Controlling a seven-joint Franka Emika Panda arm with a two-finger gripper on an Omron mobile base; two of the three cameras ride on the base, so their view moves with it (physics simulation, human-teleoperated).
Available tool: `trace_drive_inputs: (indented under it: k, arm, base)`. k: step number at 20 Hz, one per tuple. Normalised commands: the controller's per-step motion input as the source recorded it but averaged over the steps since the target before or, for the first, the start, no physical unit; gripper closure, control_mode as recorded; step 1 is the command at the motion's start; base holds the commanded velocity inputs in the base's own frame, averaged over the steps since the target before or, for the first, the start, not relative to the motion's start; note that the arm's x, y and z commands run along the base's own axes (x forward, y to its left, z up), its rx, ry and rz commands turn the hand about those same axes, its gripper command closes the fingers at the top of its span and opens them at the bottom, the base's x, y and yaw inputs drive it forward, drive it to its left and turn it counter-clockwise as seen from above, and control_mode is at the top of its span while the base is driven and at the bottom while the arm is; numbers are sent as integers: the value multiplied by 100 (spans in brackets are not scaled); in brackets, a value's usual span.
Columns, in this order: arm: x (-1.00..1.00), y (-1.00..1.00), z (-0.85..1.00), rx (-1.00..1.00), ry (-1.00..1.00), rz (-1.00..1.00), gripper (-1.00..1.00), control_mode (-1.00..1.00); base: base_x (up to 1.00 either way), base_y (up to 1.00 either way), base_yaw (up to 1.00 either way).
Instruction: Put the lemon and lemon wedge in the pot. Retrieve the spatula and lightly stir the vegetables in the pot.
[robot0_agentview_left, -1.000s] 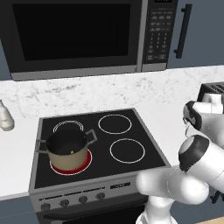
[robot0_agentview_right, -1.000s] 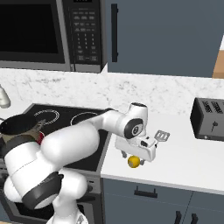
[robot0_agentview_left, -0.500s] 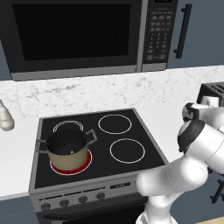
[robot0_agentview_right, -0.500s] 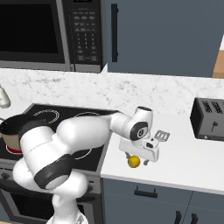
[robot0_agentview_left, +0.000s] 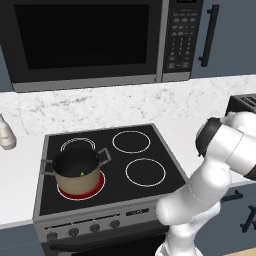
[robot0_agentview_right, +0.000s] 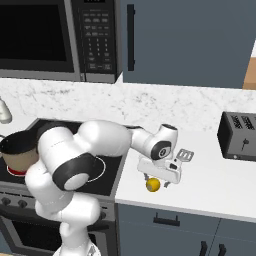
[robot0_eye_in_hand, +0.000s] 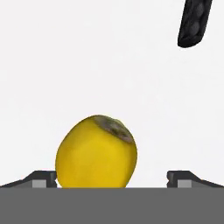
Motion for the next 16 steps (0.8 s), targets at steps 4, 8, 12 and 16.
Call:
trace_drive_inputs:
  k: [4, 8, 12, 16]
  arm:
    - [23, 0, -31, 4, 0, 6, -100, -100]
    - [2, 0, -33, 0, 0, 0, -100, -100]
    - [-9, 10, -20, 0, 0, 0, -100, -100]
    - [-22, 28, -4, 2, 0, 1, -100, -100]
  base:
    - [0, 0, 0]
    - [0, 0, 0]
    - [0, 0, 0]
    - [0, 0, 0]
